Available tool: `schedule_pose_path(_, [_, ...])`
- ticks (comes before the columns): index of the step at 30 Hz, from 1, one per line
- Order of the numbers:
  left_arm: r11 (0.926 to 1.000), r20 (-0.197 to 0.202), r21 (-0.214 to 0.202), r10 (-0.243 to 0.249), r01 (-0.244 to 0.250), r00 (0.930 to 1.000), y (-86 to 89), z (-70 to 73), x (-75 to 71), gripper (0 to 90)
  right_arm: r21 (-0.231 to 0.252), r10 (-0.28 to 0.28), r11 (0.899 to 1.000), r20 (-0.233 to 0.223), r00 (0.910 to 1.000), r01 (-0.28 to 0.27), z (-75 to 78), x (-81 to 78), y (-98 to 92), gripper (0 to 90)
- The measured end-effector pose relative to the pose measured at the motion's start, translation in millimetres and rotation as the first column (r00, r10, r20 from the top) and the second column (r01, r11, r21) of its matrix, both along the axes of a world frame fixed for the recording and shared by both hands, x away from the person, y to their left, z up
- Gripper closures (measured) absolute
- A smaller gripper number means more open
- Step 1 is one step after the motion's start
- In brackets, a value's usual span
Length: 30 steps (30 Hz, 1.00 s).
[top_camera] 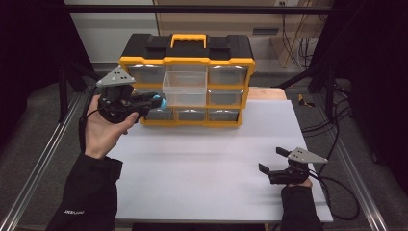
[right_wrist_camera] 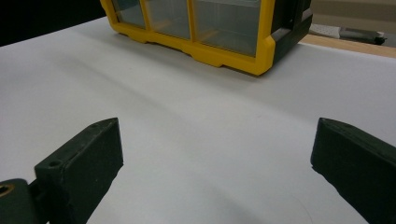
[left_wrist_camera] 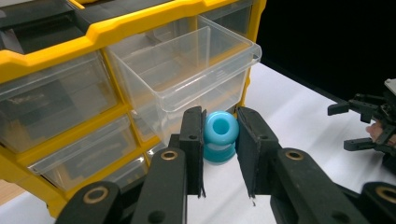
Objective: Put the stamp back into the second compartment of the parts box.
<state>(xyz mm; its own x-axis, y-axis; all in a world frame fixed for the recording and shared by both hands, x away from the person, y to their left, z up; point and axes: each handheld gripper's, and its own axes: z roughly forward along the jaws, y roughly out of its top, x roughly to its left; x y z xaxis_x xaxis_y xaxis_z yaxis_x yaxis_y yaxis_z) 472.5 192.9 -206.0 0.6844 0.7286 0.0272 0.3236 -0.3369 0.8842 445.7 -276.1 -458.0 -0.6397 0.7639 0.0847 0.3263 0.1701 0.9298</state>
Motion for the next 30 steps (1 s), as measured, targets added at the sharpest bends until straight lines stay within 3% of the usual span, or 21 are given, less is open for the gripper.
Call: schedule_pose_path(30, [0.9995,0.022,-0.027,0.017,-0.016,0.9996,-13.3,21.3,16.2,72.1,0.001,0.002,1.0,-0.001,1.0,-0.002,0.0,0.1,-0.1,2.6])
